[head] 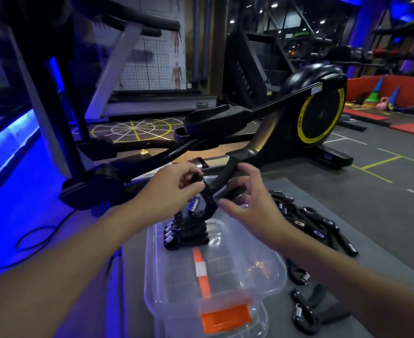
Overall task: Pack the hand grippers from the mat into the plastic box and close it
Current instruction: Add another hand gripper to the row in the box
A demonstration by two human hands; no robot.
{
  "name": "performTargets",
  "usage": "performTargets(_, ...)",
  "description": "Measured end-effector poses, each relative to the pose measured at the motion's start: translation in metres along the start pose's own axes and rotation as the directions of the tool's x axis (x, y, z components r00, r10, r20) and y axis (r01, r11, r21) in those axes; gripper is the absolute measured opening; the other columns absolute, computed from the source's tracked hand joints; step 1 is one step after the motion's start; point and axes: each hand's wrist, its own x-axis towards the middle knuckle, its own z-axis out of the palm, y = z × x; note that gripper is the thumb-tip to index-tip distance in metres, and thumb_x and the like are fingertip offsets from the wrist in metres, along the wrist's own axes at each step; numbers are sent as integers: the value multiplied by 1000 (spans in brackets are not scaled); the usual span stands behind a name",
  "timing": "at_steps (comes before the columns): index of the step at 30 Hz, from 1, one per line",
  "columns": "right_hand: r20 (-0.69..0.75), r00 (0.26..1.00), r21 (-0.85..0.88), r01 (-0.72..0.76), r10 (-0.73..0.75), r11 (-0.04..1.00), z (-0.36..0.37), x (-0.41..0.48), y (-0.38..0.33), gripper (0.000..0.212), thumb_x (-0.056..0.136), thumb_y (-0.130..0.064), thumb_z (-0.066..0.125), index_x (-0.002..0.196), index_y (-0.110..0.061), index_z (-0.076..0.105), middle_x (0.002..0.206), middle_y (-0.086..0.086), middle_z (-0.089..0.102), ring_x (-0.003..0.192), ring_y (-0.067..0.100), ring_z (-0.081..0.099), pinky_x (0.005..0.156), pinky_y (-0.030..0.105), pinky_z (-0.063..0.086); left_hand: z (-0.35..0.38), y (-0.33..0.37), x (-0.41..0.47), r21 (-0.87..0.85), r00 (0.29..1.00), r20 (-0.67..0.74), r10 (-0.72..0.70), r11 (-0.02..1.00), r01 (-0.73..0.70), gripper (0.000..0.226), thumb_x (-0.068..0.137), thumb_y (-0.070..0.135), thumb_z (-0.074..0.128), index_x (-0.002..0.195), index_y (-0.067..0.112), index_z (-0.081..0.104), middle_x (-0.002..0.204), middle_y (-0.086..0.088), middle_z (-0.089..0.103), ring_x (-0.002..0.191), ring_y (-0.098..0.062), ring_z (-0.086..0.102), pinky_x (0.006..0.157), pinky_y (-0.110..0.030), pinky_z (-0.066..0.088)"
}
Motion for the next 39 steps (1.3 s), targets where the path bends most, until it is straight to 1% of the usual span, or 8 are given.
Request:
performTargets(4,-56,989,48,-132,134,990,-19,19,0,62,87,-18,71,138,-30,38,97,7,68,70,22,69,71,37,61,-17,-19,-10,181,996,83,30,982,-45,13,88,20,69,97,29,65,82,4,62,74,-13,56,70,-27,47)
performTargets(8,11,987,-13,-158,158,987,-17,21,2,37,89,-16,68,124,-23,58,93,16,68,71,24,70,70,35,61,-18,-26,-13,236,989,149,25,970,-60,13,89,21,68,98,29,64,86,6,61,80,-12,56,74,-31,51)
performTargets(12,79,977,-25,-194,195,981,-9,24,9,15,88,-11,69,103,-14,68,86,13,60,72,26,67,75,44,61,-17,-30,-13,239,984,176,31,968,-73,11,90,22,66,97,30,62,88,8,60,83,-11,56,76,-34,52)
performTargets(17,74,974,-39,-211,214,977,-4,27,12,14,88,-10,68,102,-13,65,83,11,67,75,29,71,75,43,61,-15,-36,-12,232,985,174,18,971,-59,9,92,22,64,98,28,61,86,6,59,81,-14,55,75,-33,52)
performTargets(23,77,961,-63,-260,264,964,5,29,16,15,89,-13,68,102,-14,60,82,14,73,76,29,73,66,35,61,-14,-44,-14,237,986,169,5,970,-45,14,91,23,66,95,35,59,87,9,57,79,-11,54,70,-23,49)
performTargets(29,34,957,-51,-285,287,957,19,31,22,15,88,-12,69,93,-13,55,85,17,72,76,31,73,68,42,62,-16,-50,-16,246,984,179,1,968,-45,14,91,25,65,96,35,58,87,10,56,78,-10,54,69,-22,48)
performTargets(33,33,939,11,-342,342,940,23,35,24,15,87,-7,68,92,-10,54,87,23,71,78,36,72,66,41,61,-17,-52,-18,244,984,176,-17,969,-27,14,92,25,64,97,36,57,89,10,58,80,-10,55,70,-24,49)
performTargets(39,38,868,241,-489,496,838,33,40,25,17,87,2,62,89,-11,51,78,23,66,66,32,68,65,43,61,-14,-56,-18,260,985,172,-12,965,-34,14,92,27,65,102,34,59,88,10,58,80,-10,56,70,-27,51)
